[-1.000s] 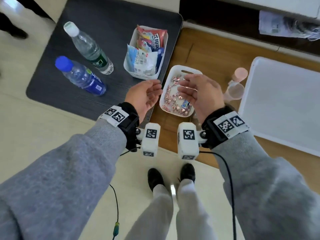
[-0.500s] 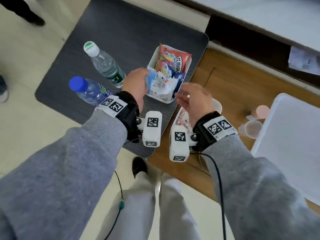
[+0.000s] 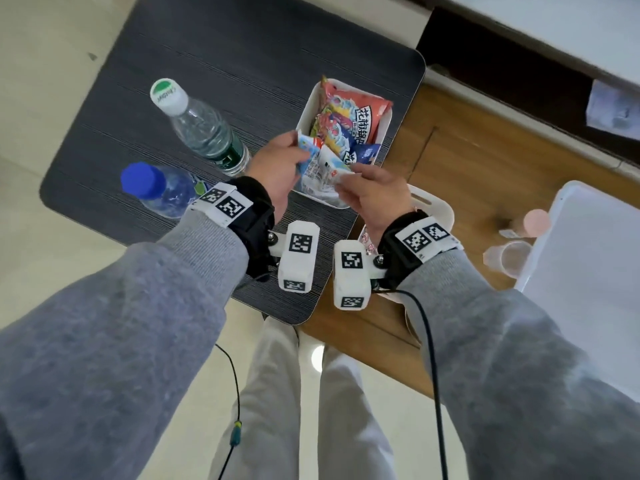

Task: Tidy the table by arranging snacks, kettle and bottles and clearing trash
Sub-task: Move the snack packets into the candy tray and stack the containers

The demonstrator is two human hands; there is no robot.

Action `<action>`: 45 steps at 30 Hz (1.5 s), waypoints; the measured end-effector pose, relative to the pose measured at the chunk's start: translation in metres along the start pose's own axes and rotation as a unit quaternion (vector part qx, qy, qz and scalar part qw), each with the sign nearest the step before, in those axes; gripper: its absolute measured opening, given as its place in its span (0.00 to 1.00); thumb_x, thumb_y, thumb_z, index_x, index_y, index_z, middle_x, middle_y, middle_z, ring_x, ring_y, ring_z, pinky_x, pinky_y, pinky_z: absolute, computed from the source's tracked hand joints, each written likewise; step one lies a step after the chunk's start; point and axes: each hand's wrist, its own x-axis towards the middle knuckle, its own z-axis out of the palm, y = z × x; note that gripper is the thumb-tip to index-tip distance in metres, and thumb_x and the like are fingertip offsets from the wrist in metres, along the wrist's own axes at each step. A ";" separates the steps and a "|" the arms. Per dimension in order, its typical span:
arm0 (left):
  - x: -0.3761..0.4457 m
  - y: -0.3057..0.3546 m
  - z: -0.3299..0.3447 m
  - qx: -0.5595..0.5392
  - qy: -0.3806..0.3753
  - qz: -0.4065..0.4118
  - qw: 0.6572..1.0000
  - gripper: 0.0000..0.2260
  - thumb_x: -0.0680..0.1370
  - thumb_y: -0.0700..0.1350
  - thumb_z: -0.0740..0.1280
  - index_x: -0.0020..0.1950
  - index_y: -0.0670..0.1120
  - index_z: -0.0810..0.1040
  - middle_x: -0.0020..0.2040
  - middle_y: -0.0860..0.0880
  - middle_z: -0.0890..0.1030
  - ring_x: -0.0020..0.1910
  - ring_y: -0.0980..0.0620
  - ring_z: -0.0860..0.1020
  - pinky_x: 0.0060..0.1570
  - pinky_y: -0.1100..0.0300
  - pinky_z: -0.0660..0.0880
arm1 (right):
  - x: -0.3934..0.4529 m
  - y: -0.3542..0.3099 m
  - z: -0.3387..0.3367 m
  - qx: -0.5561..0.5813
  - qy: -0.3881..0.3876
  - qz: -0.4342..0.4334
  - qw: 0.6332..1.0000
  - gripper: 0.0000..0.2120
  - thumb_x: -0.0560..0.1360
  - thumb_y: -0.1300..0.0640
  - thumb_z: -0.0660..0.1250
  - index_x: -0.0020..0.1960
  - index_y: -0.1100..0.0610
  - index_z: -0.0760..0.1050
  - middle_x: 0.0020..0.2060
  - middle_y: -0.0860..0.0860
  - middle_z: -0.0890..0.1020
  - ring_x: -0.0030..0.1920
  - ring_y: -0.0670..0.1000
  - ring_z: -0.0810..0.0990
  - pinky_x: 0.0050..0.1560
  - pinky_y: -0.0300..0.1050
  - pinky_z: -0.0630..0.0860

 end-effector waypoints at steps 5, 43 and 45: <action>-0.007 0.021 -0.016 0.018 0.007 0.043 0.999 0.19 0.78 0.29 0.60 0.66 0.43 0.76 0.56 0.48 0.83 0.40 0.61 0.82 0.27 0.71 0.73 | 0.000 -0.016 0.006 -0.001 -0.038 -0.065 0.997 0.07 0.75 0.63 0.75 0.39 0.57 0.86 0.42 0.58 0.87 0.41 0.53 0.84 0.55 0.52 0.84; 0.002 0.026 -0.081 0.206 0.034 0.076 0.975 0.18 0.77 0.35 0.68 0.67 0.45 0.75 0.62 0.46 0.80 0.61 0.53 0.78 0.64 0.57 0.75 | 0.041 -0.052 0.042 -0.112 -0.116 0.006 0.987 0.10 0.74 0.67 0.75 0.51 0.59 0.77 0.46 0.60 0.86 0.43 0.56 0.87 0.46 0.43 0.85; -0.003 0.024 -0.074 0.218 0.031 0.073 0.973 0.20 0.77 0.35 0.67 0.69 0.45 0.73 0.66 0.47 0.78 0.65 0.53 0.75 0.68 0.56 0.71 | 0.041 -0.050 0.035 -0.110 -0.110 0.007 0.988 0.10 0.74 0.68 0.74 0.53 0.60 0.78 0.48 0.61 0.86 0.45 0.57 0.87 0.44 0.42 0.85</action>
